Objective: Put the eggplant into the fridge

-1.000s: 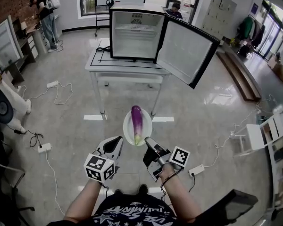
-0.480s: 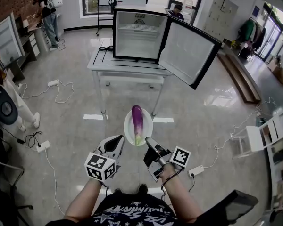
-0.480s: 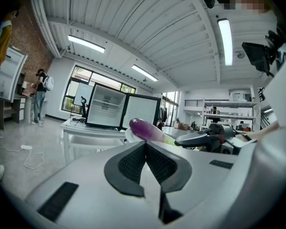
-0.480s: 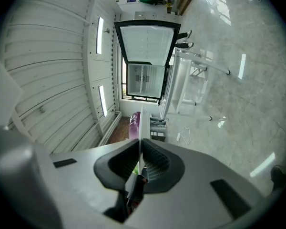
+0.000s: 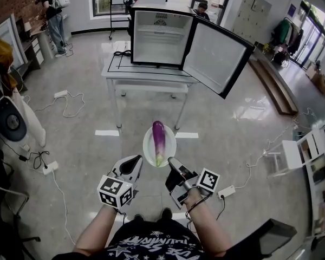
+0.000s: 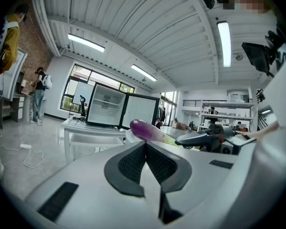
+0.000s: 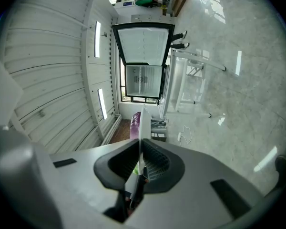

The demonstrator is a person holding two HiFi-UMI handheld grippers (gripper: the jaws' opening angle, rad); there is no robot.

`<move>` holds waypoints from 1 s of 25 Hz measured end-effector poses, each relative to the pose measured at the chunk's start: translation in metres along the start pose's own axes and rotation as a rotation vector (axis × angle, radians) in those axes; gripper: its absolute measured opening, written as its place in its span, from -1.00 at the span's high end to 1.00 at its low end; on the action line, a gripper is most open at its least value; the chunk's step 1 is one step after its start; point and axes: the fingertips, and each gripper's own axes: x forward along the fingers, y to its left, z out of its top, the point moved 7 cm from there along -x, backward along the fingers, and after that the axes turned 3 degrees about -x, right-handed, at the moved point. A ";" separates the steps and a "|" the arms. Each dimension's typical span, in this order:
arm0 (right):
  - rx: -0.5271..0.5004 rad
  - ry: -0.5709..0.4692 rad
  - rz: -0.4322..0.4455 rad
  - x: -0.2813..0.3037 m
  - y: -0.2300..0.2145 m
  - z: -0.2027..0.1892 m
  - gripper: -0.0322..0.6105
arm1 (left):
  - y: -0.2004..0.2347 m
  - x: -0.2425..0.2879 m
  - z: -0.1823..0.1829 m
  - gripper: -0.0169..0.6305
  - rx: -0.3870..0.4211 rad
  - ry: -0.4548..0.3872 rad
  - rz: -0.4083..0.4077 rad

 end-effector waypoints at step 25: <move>0.028 0.072 0.001 0.039 -0.024 -0.021 0.83 | 0.036 -0.024 -0.014 0.92 -0.007 0.024 0.062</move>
